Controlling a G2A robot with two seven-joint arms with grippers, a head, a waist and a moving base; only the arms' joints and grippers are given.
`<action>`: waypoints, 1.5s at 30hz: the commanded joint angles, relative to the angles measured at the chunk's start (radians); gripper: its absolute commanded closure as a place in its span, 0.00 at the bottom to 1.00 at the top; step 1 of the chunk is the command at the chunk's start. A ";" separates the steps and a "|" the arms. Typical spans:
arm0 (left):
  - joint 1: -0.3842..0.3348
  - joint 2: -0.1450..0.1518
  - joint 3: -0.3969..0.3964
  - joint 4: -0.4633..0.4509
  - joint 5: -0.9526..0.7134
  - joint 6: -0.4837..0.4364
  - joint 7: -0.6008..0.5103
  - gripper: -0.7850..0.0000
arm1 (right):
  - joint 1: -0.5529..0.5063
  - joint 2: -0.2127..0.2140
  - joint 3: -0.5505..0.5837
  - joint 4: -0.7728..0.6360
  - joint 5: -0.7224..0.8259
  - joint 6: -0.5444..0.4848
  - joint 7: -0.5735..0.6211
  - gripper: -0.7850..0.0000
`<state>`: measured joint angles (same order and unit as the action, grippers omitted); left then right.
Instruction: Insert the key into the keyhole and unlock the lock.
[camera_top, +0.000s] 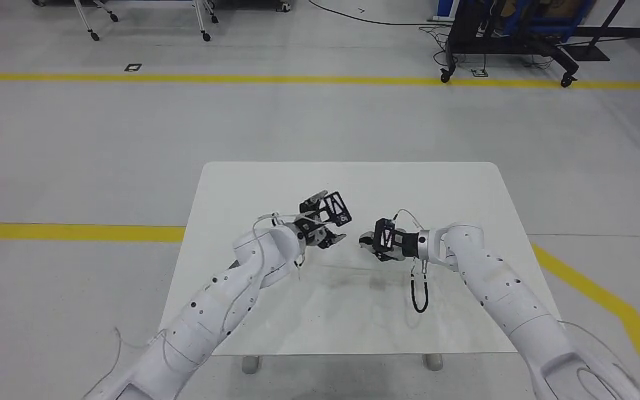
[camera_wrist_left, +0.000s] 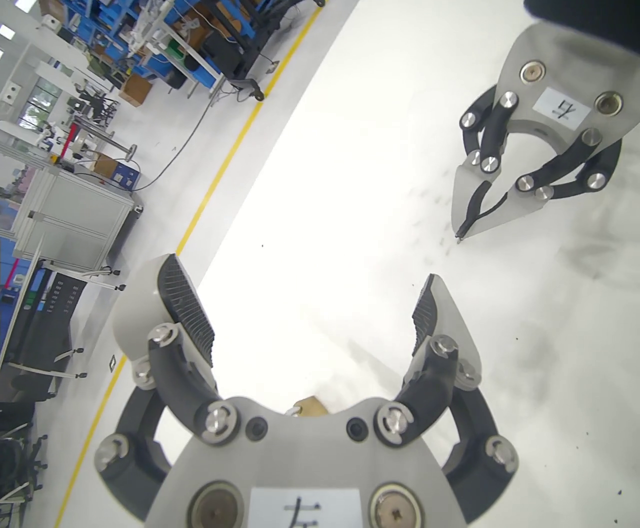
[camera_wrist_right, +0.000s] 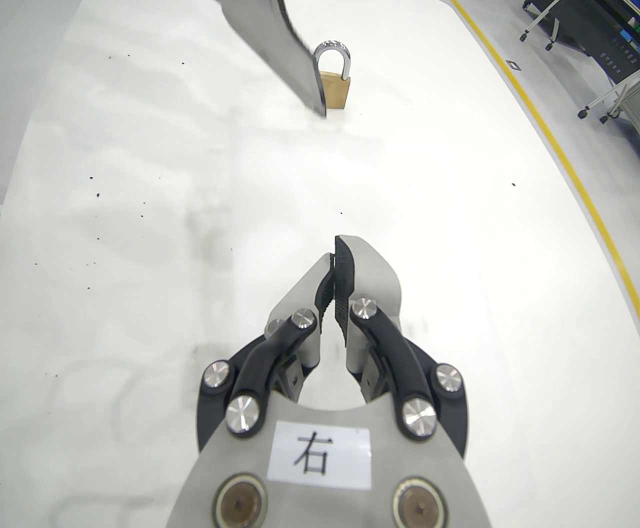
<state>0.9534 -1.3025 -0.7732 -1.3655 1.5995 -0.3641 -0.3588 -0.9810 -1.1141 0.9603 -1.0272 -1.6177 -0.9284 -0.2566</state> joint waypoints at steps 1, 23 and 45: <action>-0.022 -0.016 0.042 0.055 0.010 0.006 -0.005 0.00 | 0.000 0.000 0.000 0.000 0.000 0.000 0.000 1.00; -0.049 -0.093 0.136 0.266 0.058 0.107 0.024 0.00 | 0.000 0.000 0.000 0.000 0.000 0.000 0.000 1.00; 0.005 -0.075 -0.001 0.145 -0.053 0.125 0.071 0.00 | -0.179 0.065 0.212 -0.181 0.114 0.031 -0.129 1.00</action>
<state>0.9581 -1.3780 -0.7742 -1.2201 1.5472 -0.2390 -0.2875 -1.1601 -1.0487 1.1722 -1.2080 -1.5036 -0.8979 -0.3858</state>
